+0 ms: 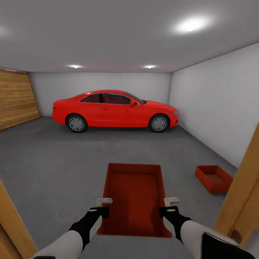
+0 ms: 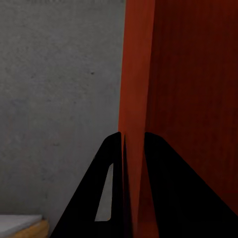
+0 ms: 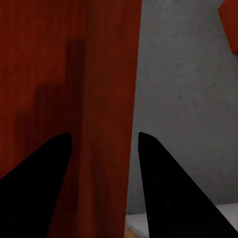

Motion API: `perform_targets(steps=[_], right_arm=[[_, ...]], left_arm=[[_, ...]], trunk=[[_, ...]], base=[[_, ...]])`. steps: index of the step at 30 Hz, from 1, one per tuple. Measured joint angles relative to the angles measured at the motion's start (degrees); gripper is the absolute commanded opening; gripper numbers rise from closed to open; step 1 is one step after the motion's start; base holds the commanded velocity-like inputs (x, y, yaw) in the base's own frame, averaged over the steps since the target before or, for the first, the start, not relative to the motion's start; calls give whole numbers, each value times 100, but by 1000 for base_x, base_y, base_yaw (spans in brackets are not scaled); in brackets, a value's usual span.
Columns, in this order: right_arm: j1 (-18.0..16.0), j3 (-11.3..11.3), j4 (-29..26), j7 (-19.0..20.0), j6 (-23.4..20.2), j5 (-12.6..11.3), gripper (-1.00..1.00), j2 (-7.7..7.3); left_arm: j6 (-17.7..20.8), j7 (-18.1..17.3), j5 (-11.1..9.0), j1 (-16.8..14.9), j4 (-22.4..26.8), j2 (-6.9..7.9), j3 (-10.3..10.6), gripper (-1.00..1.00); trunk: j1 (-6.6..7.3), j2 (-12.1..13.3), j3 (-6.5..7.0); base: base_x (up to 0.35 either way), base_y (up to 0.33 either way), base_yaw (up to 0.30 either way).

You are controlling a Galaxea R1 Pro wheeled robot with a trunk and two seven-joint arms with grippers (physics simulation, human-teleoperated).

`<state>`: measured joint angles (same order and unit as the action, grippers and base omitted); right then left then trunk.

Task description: Move the two storage containers from the living room to the garage. In the garage, place one container on the floor and stack the other container on top of it (either order is fine).

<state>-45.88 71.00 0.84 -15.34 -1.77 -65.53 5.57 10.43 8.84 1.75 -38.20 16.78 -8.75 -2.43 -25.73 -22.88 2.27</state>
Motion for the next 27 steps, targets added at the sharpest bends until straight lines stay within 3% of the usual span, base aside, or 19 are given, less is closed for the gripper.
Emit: perform_targets(steps=[27], right_arm=[[0, -2, -1, -1, -1, 2, -100, 0]], left_arm=[[1, 0, -5, 1, 2, 0, 1, -100]], trunk=[[0, 0, 0]], base=[[323, 0, 0]])
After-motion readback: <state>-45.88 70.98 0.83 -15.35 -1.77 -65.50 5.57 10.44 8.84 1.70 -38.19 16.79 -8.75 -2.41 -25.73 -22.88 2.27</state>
